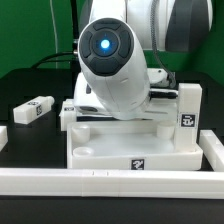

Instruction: Assemble desk

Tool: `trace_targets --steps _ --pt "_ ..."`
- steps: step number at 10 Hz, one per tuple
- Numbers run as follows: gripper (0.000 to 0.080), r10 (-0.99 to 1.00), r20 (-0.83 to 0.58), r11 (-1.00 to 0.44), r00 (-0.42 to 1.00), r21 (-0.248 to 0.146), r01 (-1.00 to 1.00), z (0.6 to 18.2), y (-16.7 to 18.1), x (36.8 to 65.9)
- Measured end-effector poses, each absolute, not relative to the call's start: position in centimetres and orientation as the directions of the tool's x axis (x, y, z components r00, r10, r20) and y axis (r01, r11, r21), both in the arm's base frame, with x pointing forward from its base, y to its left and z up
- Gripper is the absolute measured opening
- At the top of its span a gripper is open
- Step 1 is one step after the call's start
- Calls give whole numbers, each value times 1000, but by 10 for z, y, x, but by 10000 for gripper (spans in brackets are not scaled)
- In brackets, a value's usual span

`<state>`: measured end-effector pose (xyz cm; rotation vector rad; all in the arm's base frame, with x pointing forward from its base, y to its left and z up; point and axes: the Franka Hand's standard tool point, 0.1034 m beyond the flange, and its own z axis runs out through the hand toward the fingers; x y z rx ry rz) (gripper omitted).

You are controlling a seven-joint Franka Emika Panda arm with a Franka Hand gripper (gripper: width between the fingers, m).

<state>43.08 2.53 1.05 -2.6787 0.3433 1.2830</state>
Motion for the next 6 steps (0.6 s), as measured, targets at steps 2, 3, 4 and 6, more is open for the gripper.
trace_targets --steps 2,3,4,6 --pt "287 -139 -782 -962 608 -39 -269 11 25 431" --pt "288 -135 -780 -963 611 -41 -265 12 22 432" --pt "287 -129 -775 -964 619 -49 -262 16 20 435" --pt "288 -101 -775 -971 624 -60 -230 39 8 443"
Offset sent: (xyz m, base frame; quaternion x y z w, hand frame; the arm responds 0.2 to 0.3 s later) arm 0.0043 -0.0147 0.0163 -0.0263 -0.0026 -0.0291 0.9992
